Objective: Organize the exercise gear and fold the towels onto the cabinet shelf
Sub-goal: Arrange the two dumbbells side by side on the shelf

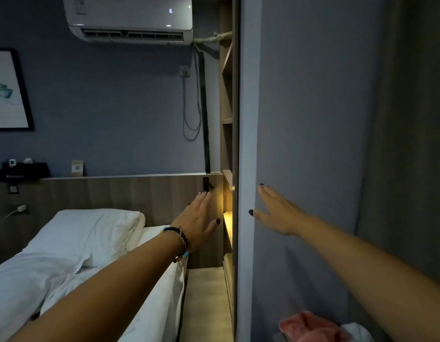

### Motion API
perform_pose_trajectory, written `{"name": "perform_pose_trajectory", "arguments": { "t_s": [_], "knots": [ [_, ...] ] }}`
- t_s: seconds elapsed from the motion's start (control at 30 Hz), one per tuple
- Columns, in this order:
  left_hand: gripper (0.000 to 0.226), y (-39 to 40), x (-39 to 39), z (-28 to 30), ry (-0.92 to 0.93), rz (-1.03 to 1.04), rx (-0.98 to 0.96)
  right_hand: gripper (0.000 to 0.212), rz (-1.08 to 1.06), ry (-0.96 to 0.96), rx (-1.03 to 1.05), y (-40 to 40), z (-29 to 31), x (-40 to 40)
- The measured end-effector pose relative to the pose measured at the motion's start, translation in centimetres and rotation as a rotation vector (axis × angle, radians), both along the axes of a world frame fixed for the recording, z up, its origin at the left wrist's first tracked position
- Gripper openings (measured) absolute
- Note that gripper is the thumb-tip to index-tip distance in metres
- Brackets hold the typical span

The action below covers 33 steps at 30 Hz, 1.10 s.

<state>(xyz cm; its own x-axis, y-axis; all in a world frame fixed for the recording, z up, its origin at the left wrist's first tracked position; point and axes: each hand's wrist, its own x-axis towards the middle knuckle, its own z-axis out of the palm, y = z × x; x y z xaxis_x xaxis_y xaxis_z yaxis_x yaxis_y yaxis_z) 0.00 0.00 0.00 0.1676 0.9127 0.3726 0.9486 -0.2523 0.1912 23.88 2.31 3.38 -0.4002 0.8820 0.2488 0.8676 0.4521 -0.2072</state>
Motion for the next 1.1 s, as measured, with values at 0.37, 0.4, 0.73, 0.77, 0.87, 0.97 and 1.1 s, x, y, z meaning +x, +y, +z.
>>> {"name": "perform_pose_trajectory", "arguments": {
  "t_s": [0.37,0.4,0.73,0.77,0.87,0.97,1.1],
  "knots": [
    [0.073,6.8,-2.1,-2.0,-0.049,0.027,-0.022,0.075,0.101,-0.022,-0.002,6.1,-2.4,-3.2],
    [0.073,7.8,-2.4,-1.9,-0.05,0.027,-0.025,0.075,0.1,-0.028,-0.001,7.0,-2.6,-3.8],
    [0.073,20.2,-7.8,-3.2,-0.094,0.0,-0.053,0.078,0.102,0.103,-0.044,18.3,-6.0,-11.1],
    [0.073,21.8,-8.6,-3.5,-0.108,0.001,-0.061,0.078,0.102,0.127,-0.053,19.8,-6.5,-12.1],
    [0.073,26.2,-11.1,-4.6,-0.132,0.015,-0.082,0.077,0.076,0.156,-0.09,24.4,-8.1,-15.0],
    [0.074,30.2,-13.5,-5.5,-0.12,0.013,-0.089,0.075,0.061,0.168,-0.099,29.0,-9.1,-17.7],
    [0.073,34.6,-16.0,-6.2,-0.096,-0.015,-0.1,0.074,0.038,0.166,-0.078,34.2,-9.9,-20.5]
  ]
}}
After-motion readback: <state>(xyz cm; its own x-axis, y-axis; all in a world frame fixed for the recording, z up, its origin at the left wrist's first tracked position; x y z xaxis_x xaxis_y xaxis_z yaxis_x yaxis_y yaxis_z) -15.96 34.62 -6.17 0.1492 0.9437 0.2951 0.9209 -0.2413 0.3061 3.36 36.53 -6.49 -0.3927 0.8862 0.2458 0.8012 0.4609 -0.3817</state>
